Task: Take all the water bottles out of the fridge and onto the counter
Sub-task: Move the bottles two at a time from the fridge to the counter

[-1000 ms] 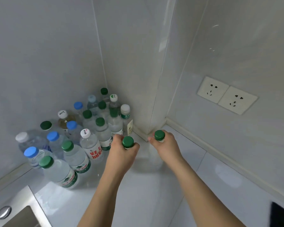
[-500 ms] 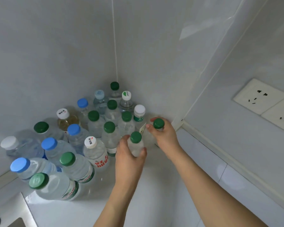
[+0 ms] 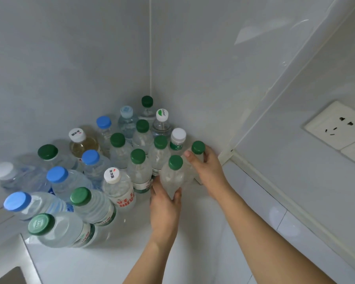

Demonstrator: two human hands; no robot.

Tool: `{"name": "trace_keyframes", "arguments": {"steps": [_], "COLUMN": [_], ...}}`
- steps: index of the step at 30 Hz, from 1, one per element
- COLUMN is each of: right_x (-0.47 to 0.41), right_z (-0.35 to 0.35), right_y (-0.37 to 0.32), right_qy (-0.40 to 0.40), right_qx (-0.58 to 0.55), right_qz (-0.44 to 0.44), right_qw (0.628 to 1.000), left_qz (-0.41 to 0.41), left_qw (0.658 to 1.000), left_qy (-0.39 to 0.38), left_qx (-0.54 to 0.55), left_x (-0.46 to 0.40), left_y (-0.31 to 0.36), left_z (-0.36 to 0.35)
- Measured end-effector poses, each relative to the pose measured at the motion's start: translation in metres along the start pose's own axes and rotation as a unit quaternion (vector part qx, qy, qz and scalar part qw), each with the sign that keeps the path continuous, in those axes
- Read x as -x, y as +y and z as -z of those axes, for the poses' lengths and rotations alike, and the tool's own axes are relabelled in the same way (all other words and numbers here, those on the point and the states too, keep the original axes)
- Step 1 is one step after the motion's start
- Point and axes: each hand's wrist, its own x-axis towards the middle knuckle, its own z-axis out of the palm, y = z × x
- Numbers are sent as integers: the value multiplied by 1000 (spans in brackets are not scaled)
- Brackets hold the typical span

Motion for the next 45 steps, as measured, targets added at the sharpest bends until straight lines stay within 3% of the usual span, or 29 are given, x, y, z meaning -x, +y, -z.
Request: {"name": "trace_keyframes", "arguments": {"steps": [4,11,19,24,31,40,45], "right_x": [13,97,203,285,414,643,794], "right_z": [6,46,124,192,276,347,365], "right_y": [5,15,32,34,42,60,71], "right_qy": [-6,65,132,186,277,421,508], "right_qx": [-12,65,191,262,289,295,295], "right_qz": [-31,-80,-76,-57,-91,-153,-202], "right_qw": [999,992,970,945,912,844,784], "left_qz": [-1,22,-177,-354,-546,-657,-727], "left_qw": [1000,1000,978,911,784,654,569], "left_qy": [-3,0,-82,-170,-255,-359,-379], "left_qx": [9,13,-70,-127,-149,-109,-65], "left_x": [-3,35,117,181,304,517,653], "left_y": [-2,-18,19,58,111,148,151], "left_z": [-4,14,8,-21,-61,-62,-45]}}
